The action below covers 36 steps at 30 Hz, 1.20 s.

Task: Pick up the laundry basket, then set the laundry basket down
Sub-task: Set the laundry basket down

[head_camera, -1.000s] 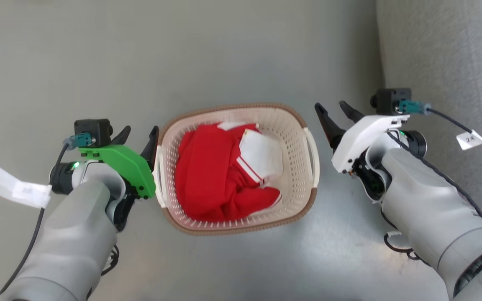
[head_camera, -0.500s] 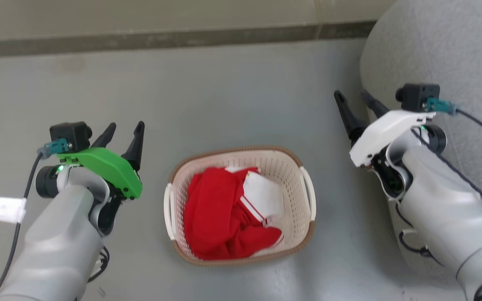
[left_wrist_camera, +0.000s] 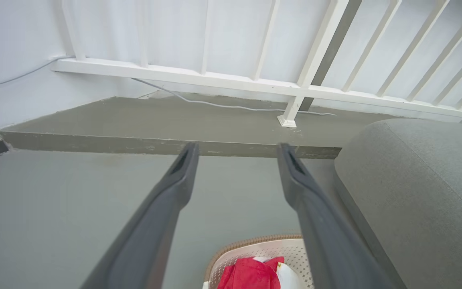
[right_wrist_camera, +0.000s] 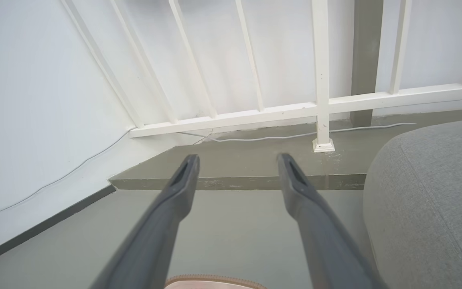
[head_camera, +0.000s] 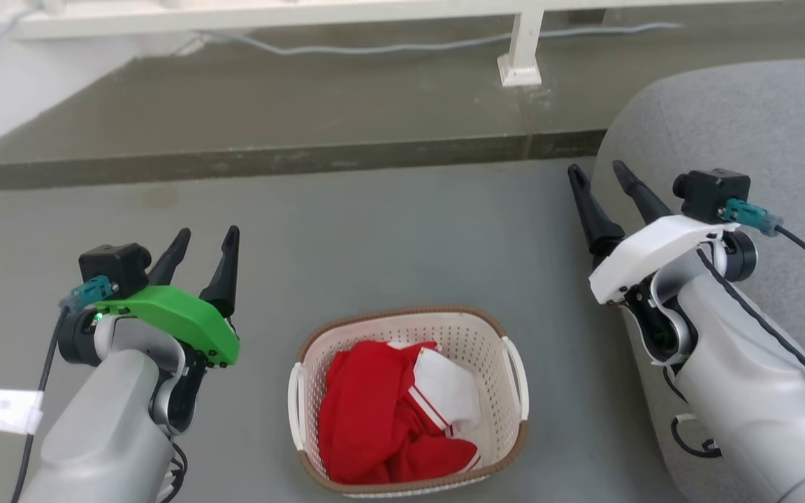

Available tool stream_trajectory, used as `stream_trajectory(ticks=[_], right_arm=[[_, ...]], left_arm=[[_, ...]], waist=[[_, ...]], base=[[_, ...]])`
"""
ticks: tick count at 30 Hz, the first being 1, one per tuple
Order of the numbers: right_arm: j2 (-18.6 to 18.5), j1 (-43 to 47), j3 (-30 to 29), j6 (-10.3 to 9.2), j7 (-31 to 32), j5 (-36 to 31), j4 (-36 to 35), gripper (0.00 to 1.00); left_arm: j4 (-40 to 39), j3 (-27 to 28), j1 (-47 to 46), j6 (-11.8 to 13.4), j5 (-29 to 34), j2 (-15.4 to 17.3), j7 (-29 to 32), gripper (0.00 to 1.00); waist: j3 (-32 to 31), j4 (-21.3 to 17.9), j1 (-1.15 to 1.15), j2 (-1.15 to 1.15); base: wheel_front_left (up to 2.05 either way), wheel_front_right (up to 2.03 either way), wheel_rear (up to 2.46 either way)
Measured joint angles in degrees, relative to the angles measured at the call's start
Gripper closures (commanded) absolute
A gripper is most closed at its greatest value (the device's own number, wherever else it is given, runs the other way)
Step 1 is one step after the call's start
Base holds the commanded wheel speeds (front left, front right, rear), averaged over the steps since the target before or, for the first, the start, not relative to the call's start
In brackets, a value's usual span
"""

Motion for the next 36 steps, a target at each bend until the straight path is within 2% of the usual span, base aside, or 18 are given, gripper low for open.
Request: stream_trajectory(ticks=[8, 14, 20, 36], right_arm=[[-0.33, 5.49, -4.3, -2.46, -0.07, -5.22, -7.51, 0.0], [-0.49, 9.3, -7.06, -3.93, -0.08, -7.71, -11.99, 0.0], [-0.37, 12.07, -8.55, -4.33, -0.08, -9.89, -14.85, 0.0], [0.01, 17.34, -10.89, -4.42, -0.14, -12.88, -18.29, 0.0]], left_arm=[[-9.8, 6.81, 5.87, 2.45, 4.38, -0.1, -0.16, 0.0], [-15.96, 10.42, 10.59, 3.04, 7.53, -0.86, -0.16, 0.0], [-19.33, 11.79, 15.35, 3.47, 10.01, -2.11, -0.16, 0.0], [-24.27, 14.5, 21.18, 3.46, 15.13, -3.42, -0.16, 0.0]], waist=[[-1.8, -0.43, 0.0, 0.0], [-2.27, -0.58, 0.0, 0.0], [-2.4, -0.59, 0.0, 0.0], [-2.48, -0.43, 0.0, 0.0]], base=[[0.0, 0.0, 0.0], [0.0, 0.0, 0.0], [0.0, 0.0, 0.0], [0.0, 0.0, 0.0]])
